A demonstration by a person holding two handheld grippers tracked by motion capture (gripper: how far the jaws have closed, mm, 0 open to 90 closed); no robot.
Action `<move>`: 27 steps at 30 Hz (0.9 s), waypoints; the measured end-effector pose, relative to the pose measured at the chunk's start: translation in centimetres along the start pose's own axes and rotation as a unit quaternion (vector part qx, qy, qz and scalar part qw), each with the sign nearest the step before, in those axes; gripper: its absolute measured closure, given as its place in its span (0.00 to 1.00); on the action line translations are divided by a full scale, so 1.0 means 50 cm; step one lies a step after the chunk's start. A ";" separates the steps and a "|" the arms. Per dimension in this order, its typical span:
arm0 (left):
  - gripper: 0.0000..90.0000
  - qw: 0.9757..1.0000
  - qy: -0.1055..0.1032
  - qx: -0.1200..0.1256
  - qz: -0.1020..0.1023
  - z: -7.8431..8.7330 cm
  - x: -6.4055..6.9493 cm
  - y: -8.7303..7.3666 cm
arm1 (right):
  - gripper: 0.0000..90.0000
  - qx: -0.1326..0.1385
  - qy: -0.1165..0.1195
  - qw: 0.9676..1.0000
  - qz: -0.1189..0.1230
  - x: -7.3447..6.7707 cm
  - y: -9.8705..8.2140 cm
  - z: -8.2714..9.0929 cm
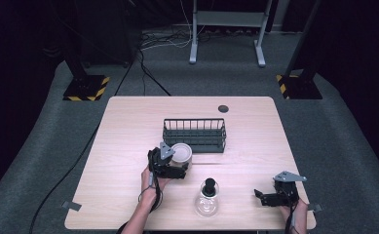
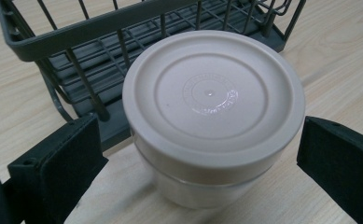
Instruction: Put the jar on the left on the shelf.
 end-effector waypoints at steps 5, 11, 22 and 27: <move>0.00 1.000 0.000 -0.003 -0.007 -0.009 0.009 0.009 | 0.01 0.000 0.000 1.000 0.000 0.000 0.000 0.000; 0.00 1.000 0.003 -0.007 -0.014 -0.019 0.016 0.014 | 0.01 0.000 -0.001 1.000 0.000 0.000 0.000 0.000; 0.00 1.000 0.007 -0.008 -0.019 -0.030 0.024 0.019 | 0.01 0.000 -0.001 1.000 0.000 0.000 0.000 0.000; 0.00 1.000 0.011 -0.008 -0.022 -0.034 0.026 0.019 | 0.01 0.000 -0.001 1.000 0.000 0.000 0.000 0.000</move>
Point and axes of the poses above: each handheld gripper's, and its own axes: z roughly backward along the jaws, y roughly out of its top, x roughly to its right, the point moved 2 cm from there along -z, roughly forward along the jaws, and after that the axes turned 13 degrees about z, right-handed, at the moved point
